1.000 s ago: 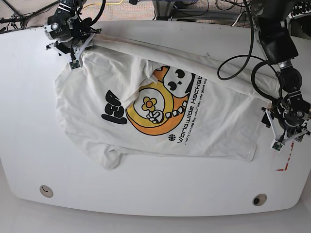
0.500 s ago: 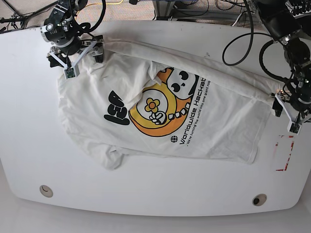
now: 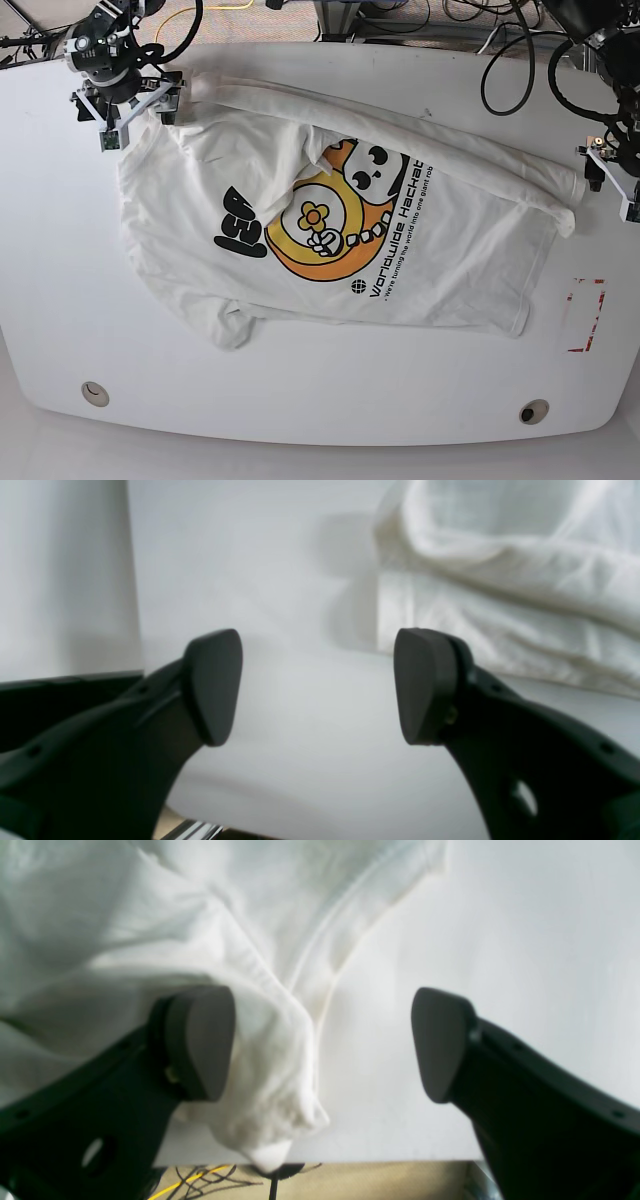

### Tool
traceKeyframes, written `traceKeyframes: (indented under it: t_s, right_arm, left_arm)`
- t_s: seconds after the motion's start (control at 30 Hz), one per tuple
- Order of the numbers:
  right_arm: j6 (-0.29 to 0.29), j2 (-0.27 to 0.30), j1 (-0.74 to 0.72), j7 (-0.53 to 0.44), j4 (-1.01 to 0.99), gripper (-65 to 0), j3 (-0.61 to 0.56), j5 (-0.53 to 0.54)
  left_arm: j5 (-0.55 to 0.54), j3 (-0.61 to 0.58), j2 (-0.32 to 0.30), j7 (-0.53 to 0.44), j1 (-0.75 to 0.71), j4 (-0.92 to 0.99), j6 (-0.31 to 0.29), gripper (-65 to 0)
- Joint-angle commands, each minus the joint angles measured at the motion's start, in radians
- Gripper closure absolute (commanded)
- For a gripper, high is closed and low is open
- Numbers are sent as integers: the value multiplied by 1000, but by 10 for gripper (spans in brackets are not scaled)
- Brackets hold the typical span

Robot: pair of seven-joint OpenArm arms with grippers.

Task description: Fold the T-shirt properly

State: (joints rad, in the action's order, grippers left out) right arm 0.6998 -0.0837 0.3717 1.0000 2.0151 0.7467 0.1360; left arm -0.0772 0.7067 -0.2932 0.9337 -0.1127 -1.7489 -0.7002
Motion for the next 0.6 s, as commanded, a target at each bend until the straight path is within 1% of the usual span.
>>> traceKeyframes:
  t_s: [0.0, 0.13, 0.23, 0.43, 0.57]
  right_arm:
    - [-2, -12, 19, 12, 20, -504, 4, 11]
    - [-2, -21, 33, 20, 19, -501, 4, 11]
    - [-2, -24, 59, 20, 17, -503, 0, 11]
    - [-2, -26, 59, 20, 0, -503, 0, 11]
    - [-2, -17, 56, 15, -27, -503, 0, 7]
  left_arm:
    - [-16, 3, -21, -20, 15, 17, 2, -447]
    - [-16, 0, -31, -29, 48, 60, 2, -447]
    - [-9, 0, -39, -68, 80, 99, 2, -446]
    - [-13, -6, -39, -133, 103, 175, 2, -446]
    - [-9, -52, -42, -146, 160, 223, 2, -446]
